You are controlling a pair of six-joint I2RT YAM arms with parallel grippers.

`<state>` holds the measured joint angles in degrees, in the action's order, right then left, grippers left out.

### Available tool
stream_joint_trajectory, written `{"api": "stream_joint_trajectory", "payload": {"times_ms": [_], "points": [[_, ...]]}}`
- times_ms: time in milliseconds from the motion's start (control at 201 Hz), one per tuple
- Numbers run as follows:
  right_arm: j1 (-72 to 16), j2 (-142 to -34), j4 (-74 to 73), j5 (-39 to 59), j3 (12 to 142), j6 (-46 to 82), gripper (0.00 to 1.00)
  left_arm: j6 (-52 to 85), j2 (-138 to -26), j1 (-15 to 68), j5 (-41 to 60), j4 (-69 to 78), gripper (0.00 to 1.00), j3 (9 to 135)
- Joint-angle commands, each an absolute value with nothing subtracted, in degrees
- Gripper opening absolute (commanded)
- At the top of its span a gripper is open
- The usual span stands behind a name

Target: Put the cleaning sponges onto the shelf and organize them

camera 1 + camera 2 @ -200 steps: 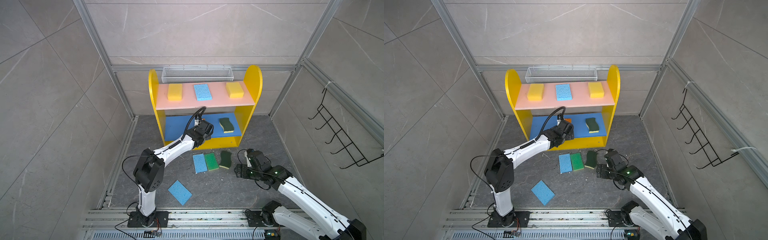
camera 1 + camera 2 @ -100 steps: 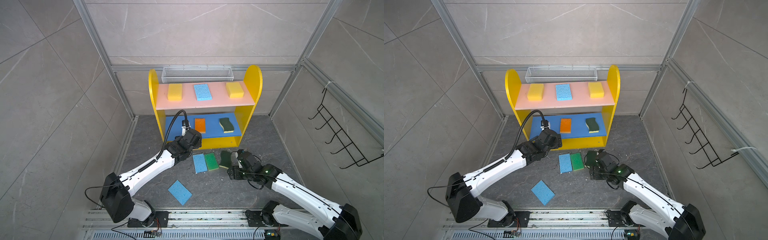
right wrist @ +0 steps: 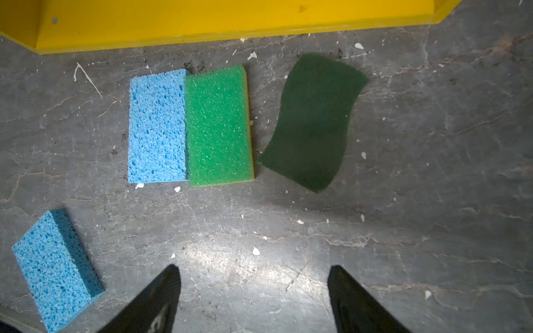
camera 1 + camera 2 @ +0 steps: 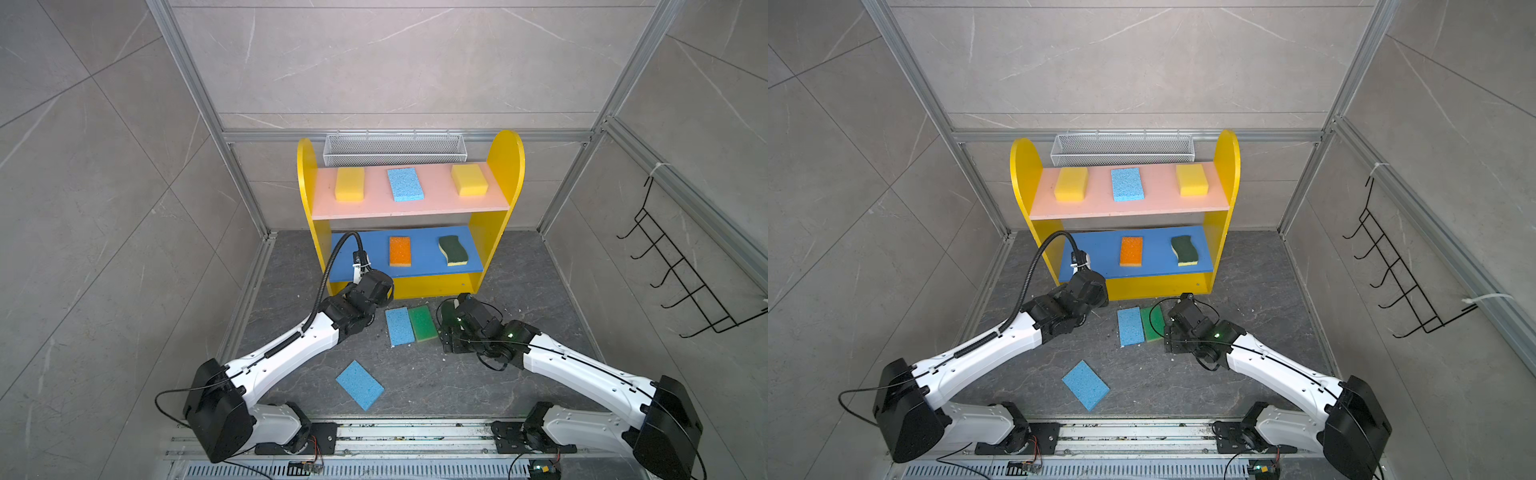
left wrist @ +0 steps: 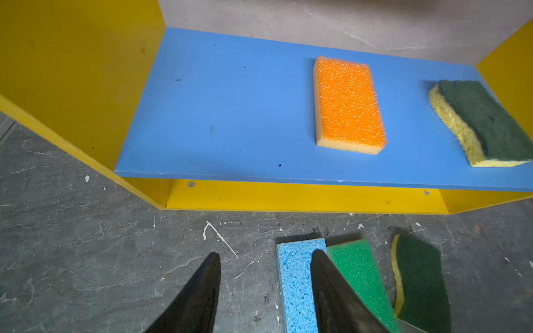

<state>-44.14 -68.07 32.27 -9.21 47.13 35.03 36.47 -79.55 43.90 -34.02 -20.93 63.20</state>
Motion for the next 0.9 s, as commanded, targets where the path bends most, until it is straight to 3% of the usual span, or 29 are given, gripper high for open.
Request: {"api": "stream_joint_trajectory", "payload": {"times_ms": [0, 518, 891], "points": [[-44.5, -67.4, 34.2, -11.7, 49.0, 35.6, 0.82, 37.1, -83.9, 40.8, -31.9, -16.4, 0.53, 66.6], [-44.5, -65.8, 37.7, -14.2, 49.5, 34.1, 0.83, 37.2, -98.4, 35.1, -28.9, -12.4, 0.52, 76.3], [-44.6, -65.1, 38.8, -15.8, 49.8, 33.2, 0.83, 37.9, -102.8, 34.3, -27.5, -11.6, 0.52, 79.1]]}}
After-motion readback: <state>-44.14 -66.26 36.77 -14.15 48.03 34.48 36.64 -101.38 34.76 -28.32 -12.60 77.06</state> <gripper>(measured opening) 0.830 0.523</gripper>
